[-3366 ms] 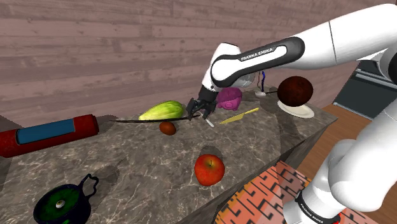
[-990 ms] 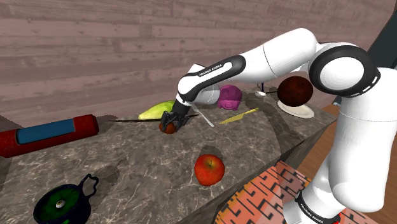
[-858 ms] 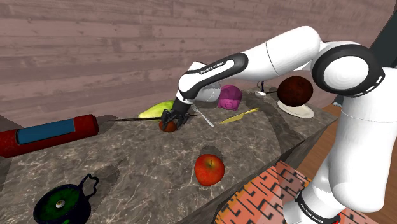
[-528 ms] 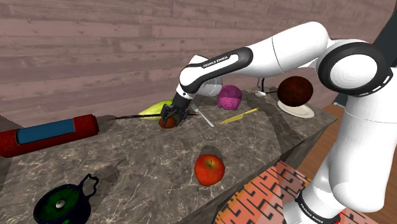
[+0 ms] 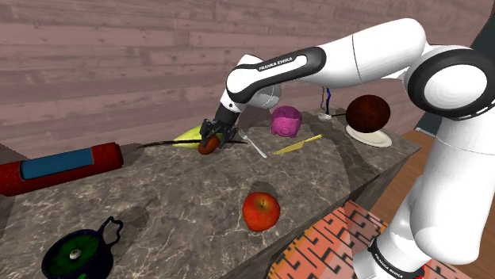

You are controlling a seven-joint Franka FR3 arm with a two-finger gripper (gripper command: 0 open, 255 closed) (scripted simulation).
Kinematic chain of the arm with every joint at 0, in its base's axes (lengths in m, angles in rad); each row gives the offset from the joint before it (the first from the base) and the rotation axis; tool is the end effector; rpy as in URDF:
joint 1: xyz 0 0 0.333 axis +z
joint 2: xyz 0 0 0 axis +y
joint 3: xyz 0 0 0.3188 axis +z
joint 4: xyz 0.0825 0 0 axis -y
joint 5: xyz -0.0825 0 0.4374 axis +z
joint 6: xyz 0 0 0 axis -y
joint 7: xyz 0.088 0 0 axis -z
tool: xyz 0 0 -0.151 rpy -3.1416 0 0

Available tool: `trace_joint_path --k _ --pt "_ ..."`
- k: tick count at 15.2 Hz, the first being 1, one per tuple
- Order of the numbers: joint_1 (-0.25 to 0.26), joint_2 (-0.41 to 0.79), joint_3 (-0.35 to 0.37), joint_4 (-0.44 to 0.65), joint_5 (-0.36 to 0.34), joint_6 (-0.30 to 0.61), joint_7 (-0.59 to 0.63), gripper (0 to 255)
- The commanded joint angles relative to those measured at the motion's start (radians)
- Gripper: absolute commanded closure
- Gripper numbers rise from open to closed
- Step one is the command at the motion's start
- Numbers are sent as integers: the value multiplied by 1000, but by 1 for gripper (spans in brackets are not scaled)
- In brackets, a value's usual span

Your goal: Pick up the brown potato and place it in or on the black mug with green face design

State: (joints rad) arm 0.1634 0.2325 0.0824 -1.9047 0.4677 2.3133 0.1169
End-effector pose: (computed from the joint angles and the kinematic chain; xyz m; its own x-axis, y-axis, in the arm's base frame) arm 0.6574 0.1875 0.3315 0.9824 -0.1764 0.0617 -0.1365 -0.9030 -0.4074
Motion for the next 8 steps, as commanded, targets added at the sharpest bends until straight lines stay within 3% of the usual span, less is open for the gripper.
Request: trace_joint_path --k 1,8 --pt "0 -11 -2 11 -7 -21 12 255" --pt "-1 -45 -7 59 -31 -98 49 255"
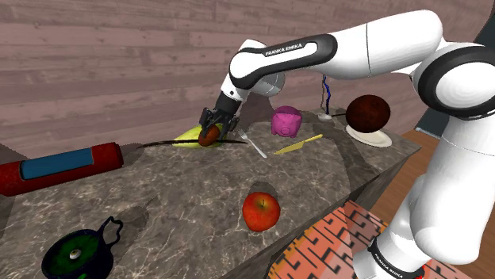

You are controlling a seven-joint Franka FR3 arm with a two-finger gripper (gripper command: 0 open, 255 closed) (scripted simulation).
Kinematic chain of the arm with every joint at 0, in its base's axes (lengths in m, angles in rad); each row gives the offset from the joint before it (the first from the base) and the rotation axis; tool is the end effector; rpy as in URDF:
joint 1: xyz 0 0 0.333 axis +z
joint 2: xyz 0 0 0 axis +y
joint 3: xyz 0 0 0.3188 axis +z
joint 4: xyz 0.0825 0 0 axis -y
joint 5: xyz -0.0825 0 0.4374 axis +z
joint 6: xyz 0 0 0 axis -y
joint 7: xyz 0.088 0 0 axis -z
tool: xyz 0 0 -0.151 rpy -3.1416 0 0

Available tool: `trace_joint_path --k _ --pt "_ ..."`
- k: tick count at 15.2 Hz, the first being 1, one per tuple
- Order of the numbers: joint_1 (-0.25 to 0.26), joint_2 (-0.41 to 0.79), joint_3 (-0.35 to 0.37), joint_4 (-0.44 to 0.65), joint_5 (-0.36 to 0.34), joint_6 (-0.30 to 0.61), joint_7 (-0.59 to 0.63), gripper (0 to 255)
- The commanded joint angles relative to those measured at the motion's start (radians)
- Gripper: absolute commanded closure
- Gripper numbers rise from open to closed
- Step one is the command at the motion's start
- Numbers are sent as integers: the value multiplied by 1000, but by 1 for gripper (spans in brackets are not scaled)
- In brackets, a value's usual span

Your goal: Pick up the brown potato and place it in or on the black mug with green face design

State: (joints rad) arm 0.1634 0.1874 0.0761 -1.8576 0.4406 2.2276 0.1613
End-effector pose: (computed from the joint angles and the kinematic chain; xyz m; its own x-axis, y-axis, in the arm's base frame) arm 0.6583 0.1881 0.3784 0.9824 -0.1764 0.0619 -0.1365 -0.9029 -0.4075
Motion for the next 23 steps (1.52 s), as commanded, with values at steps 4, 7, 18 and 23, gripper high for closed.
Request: trace_joint_path --k 4,7,18,23 --pt "-1 -16 -4 45 -15 -57 26 255" --pt "-2 -25 -5 72 -24 -91 41 255" --pt "137 -16 80 70 -90 1 276 255" --pt "212 23 116 113 -142 33 405 255"
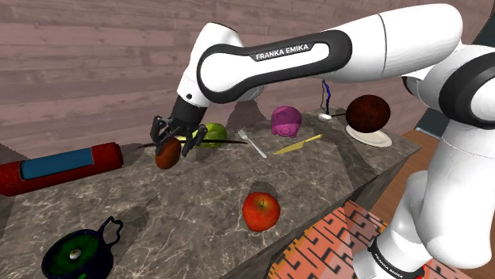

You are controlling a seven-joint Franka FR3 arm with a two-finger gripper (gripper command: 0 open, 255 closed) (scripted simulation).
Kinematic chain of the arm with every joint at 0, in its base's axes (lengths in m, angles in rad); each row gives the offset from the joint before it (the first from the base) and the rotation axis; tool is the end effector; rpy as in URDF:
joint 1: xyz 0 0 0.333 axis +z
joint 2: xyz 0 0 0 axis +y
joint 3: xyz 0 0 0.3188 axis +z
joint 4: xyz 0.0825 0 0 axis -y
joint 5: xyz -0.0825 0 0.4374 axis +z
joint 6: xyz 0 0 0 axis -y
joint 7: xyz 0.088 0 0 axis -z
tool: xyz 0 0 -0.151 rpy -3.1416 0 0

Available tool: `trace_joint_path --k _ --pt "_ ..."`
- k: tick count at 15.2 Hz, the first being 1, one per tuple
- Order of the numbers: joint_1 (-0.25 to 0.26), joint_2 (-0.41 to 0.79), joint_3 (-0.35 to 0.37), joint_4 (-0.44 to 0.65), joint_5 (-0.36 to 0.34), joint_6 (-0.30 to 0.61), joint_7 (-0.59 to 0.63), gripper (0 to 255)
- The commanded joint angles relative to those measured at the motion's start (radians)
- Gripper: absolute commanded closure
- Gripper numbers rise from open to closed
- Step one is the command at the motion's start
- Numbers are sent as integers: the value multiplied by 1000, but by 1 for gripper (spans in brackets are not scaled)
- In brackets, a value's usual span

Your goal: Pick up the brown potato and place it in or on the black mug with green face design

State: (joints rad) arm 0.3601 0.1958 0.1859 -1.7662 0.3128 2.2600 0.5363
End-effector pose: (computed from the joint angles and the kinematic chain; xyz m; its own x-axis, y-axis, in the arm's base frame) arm 0.5985 0.3787 0.4263 0.9827 -0.1747 0.0614 -0.1351 -0.9032 -0.4075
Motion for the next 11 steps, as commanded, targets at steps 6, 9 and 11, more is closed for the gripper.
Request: trace_joint_path --k 6,9,11 --pt "113 91 35 116 -93 18 189 255" --pt "166 141 43 183 -137 16 268 255" --pt "204 180 46 236 -167 9 319 255"
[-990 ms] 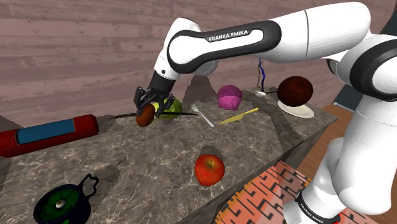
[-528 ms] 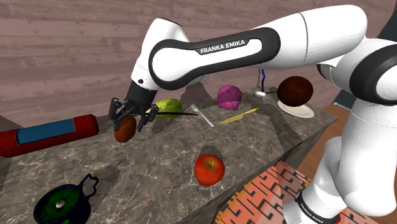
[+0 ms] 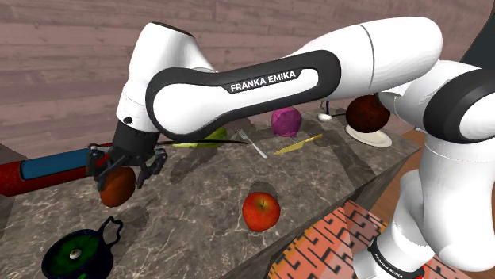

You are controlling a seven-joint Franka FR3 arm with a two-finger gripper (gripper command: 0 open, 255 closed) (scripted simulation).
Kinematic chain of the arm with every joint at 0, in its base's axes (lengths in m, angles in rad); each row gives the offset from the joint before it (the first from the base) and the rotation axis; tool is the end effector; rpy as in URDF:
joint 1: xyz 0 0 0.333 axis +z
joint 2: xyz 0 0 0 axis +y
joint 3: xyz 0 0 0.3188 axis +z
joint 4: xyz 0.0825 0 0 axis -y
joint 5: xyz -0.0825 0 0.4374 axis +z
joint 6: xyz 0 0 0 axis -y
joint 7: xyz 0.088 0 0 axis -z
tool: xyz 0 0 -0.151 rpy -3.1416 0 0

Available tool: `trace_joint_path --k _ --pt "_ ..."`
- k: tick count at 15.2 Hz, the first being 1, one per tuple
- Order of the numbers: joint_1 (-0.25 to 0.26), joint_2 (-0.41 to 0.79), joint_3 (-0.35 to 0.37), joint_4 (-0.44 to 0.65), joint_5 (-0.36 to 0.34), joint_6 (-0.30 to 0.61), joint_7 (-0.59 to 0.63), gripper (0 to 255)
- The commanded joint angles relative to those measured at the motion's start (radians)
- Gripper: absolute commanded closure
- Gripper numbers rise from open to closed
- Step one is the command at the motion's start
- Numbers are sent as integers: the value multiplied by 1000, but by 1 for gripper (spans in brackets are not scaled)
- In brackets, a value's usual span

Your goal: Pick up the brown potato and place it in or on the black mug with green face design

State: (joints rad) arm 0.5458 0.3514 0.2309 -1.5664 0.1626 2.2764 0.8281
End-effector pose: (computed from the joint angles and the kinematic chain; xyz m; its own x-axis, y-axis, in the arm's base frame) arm 0.5491 0.5275 0.4300 0.9827 -0.1745 0.0616 -0.1349 -0.9034 -0.4071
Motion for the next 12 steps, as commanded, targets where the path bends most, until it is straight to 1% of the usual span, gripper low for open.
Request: trace_joint_path --k 1,4,7,12 --pt "37 45 1 65 -31 -12 53 255" --pt "97 114 0 167 -75 -35 125 255" --pt "159 195 -4 292 -117 -70 193 255" --pt "158 202 -5 235 -114 -7 185 255"
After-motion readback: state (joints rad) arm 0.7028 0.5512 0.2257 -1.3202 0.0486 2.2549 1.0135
